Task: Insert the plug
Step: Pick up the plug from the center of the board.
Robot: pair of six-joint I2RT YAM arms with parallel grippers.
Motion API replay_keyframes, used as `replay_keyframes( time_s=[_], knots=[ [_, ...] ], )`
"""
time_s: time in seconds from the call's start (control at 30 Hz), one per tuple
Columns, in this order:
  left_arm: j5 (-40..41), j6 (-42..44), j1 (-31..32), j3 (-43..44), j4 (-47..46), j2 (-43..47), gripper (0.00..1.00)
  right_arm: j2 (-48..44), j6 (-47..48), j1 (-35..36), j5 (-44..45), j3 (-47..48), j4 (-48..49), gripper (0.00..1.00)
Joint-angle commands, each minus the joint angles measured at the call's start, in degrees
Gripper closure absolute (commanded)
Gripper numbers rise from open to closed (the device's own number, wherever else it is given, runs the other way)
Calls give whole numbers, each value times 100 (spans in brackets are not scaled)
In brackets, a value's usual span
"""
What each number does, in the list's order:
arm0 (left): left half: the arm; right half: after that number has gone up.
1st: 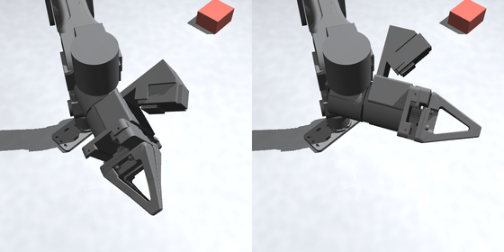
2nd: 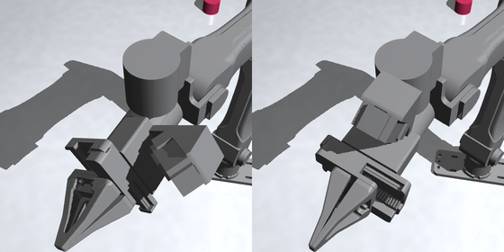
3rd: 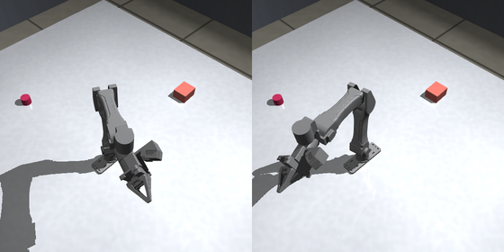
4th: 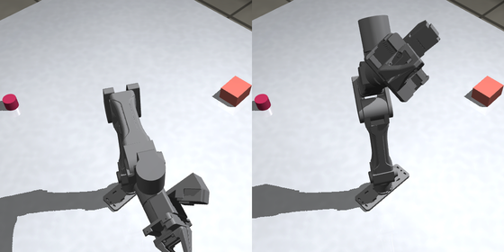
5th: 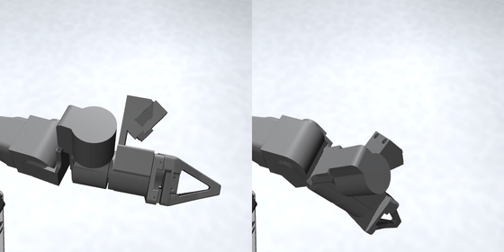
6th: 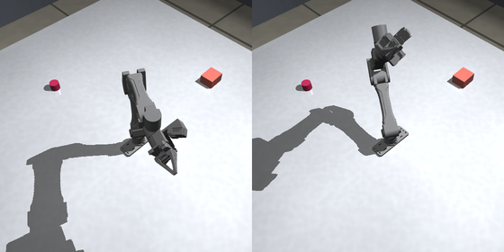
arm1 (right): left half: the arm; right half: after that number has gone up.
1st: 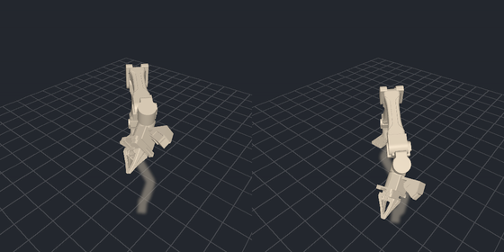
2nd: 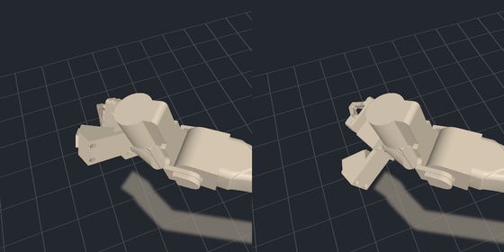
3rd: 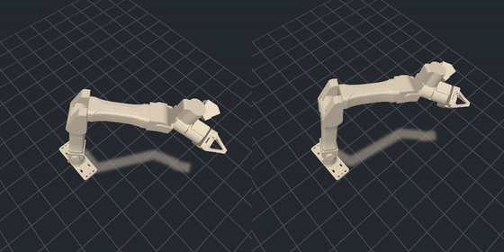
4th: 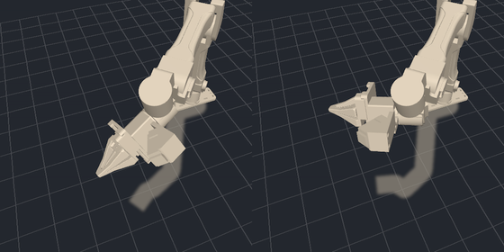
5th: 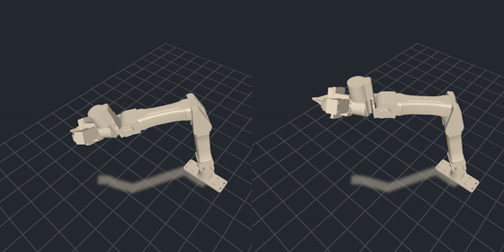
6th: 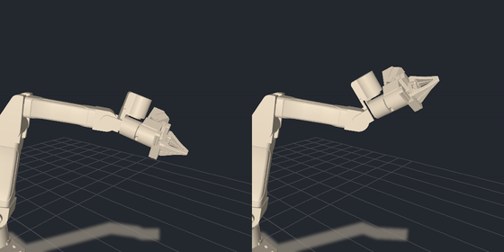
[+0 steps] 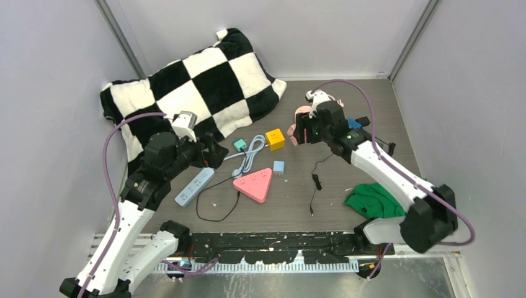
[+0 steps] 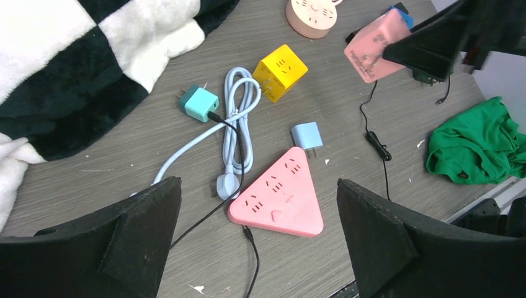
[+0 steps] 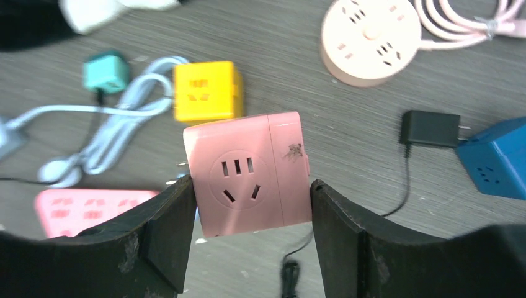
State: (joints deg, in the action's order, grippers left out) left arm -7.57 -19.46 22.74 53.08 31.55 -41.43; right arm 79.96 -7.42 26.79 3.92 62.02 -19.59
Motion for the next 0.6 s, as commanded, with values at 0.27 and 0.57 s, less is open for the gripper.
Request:
replay_keyframes(
  time_s=[0.27, 0.57],
  knots=[
    [-1250, 416, 32, -287, -1289, 68, 20, -1314, -2682, 344, -572, 570, -571, 45],
    [-2487, 1760, 529, -623, -3003, -141, 9, -1610, -4009, 414, -1590, 315, -293, 46]
  ],
)
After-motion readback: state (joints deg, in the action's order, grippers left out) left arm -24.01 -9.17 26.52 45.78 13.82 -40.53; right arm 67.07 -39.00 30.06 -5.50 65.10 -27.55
